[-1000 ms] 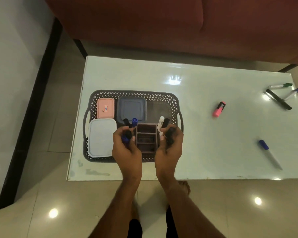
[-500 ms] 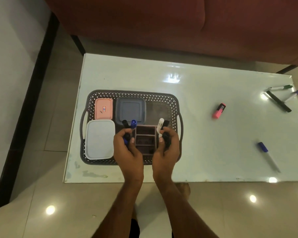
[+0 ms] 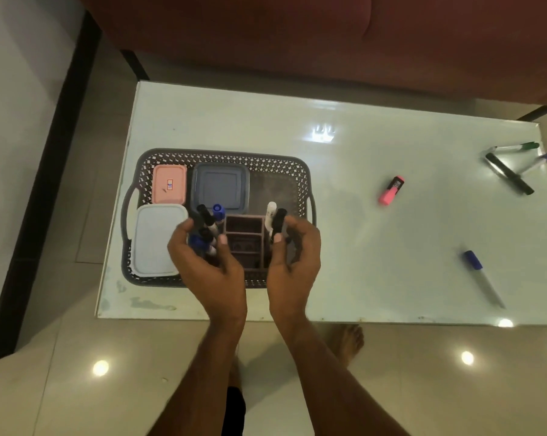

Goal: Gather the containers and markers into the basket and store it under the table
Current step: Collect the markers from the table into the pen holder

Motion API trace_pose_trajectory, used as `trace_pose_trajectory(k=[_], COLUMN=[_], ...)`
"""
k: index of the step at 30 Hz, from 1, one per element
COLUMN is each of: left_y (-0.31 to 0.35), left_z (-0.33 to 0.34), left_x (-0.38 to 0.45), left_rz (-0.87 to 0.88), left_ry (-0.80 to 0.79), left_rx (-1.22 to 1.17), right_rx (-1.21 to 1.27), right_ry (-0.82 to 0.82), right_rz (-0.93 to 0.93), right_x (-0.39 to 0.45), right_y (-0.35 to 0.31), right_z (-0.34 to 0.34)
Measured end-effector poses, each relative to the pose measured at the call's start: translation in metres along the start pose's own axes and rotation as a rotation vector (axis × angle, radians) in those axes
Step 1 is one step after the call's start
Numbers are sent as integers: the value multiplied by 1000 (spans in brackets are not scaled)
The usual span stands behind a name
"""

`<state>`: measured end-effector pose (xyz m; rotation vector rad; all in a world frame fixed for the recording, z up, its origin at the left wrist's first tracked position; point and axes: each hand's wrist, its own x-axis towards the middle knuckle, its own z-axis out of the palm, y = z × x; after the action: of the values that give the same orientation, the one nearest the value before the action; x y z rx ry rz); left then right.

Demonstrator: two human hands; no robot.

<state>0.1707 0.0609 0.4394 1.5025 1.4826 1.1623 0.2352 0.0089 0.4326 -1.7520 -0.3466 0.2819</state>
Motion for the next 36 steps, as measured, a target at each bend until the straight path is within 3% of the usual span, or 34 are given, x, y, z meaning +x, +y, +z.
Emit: trace_pose_trajectory(k=[4, 7, 17, 26, 29, 36], left_y=[22, 44, 102, 120, 117, 118], left_z=[14, 37, 164, 289, 320, 392], left_x=[-4, -16, -105, -214, -235, -261], left_rz=[163, 247, 369, 409, 429, 523], left_ry=[139, 124, -138, -546, -670, -809], left_rx=[52, 6, 14, 100, 142, 251], right_rx=[48, 38, -225, -424, -596, -924], right_ry=[6, 26, 149, 294, 262, -7], right_rz=[-26, -66, -79, 11, 75, 204], right_x=[18, 37, 120, 190, 194, 181], right_y=[-10, -9, 35, 89, 116, 150], right_z=[-22, -48, -181, -321, -348, -382])
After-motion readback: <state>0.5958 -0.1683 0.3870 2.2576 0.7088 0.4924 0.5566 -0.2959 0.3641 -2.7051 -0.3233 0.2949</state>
